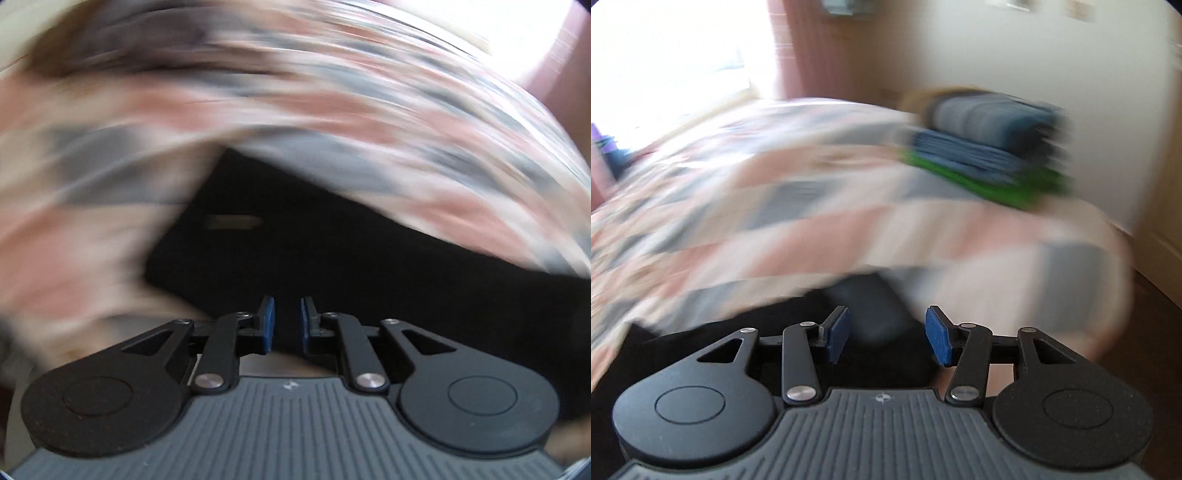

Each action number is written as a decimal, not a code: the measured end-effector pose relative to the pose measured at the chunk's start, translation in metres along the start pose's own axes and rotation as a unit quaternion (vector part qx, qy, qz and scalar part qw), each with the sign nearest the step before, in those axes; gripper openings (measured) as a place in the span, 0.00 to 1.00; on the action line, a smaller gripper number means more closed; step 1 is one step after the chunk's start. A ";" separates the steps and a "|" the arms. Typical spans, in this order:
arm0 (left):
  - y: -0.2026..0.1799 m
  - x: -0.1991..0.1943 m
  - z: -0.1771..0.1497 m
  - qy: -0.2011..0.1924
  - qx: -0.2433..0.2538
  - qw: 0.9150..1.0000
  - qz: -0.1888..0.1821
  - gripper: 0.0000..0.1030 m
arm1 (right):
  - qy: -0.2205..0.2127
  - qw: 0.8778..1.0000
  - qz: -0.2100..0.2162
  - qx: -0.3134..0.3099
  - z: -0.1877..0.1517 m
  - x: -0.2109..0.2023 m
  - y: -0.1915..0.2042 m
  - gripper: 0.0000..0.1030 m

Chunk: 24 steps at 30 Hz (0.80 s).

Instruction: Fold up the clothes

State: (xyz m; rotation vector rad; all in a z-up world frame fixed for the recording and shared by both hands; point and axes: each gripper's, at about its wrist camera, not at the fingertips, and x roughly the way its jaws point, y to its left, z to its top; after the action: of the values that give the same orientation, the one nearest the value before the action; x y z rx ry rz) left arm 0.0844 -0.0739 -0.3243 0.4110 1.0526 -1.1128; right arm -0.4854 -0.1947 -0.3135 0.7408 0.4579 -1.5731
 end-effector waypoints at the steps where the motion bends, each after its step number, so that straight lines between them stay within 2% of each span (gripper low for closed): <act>1: -0.029 0.008 0.001 0.004 0.031 0.999 -0.040 0.10 | 0.000 1.000 0.022 -0.013 -0.001 0.008 0.010 0.46; 3: -0.086 0.023 0.003 0.013 0.093 0.988 -0.120 0.10 | -0.002 0.998 0.062 -0.034 -0.004 0.023 0.027 0.45; 5: -0.143 0.040 0.005 0.026 0.139 0.970 -0.196 0.10 | 0.007 0.996 0.063 -0.059 -0.012 0.037 0.038 0.44; 7: -0.189 0.055 0.003 0.018 0.174 0.955 -0.238 0.12 | 0.032 0.996 0.059 -0.066 -0.022 0.051 0.036 0.44; 9: -0.213 0.081 -0.008 0.036 0.212 0.952 -0.217 0.17 | 0.090 0.992 0.027 -0.079 -0.040 0.072 0.024 0.45; 11: -0.228 0.110 -0.020 0.058 0.242 0.950 -0.186 0.13 | 0.100 0.990 0.030 -0.095 -0.050 0.072 0.018 0.45; 12: -0.227 0.118 -0.025 0.059 0.246 0.952 -0.173 0.05 | 0.103 0.989 0.032 -0.103 -0.055 0.071 0.015 0.45; 13: -0.225 0.121 -0.024 0.063 0.246 0.953 -0.166 0.03 | 0.096 0.989 0.036 -0.103 -0.051 0.066 0.016 0.45; 15: -0.229 0.114 -0.011 0.077 0.230 0.954 -0.176 0.03 | 0.079 0.991 0.042 -0.098 -0.040 0.054 0.019 0.43; 16: -0.234 0.106 -0.004 0.070 0.230 0.952 -0.191 0.02 | 0.070 0.992 0.045 -0.096 -0.035 0.048 0.020 0.41; 19: -0.260 0.088 0.015 0.028 0.253 0.935 -0.248 0.02 | 0.012 0.991 0.094 -0.094 -0.016 0.035 0.036 0.40; 21: -0.283 0.094 0.023 0.017 0.268 0.924 -0.273 0.05 | 0.000 0.986 0.129 -0.102 -0.006 0.044 0.051 0.40; 23: -0.300 0.111 0.022 0.019 0.283 0.920 -0.271 0.04 | -0.004 0.981 0.147 -0.128 -0.003 0.059 0.066 0.40; 24: -0.306 0.124 0.020 0.024 0.291 0.921 -0.259 0.03 | 0.009 0.979 0.147 -0.142 -0.005 0.070 0.072 0.38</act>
State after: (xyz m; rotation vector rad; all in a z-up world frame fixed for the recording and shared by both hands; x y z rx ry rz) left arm -0.1674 -0.2859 -0.3548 0.6515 0.8748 -1.9155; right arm -0.4145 -0.2525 -0.3561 0.5735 0.5464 -1.1943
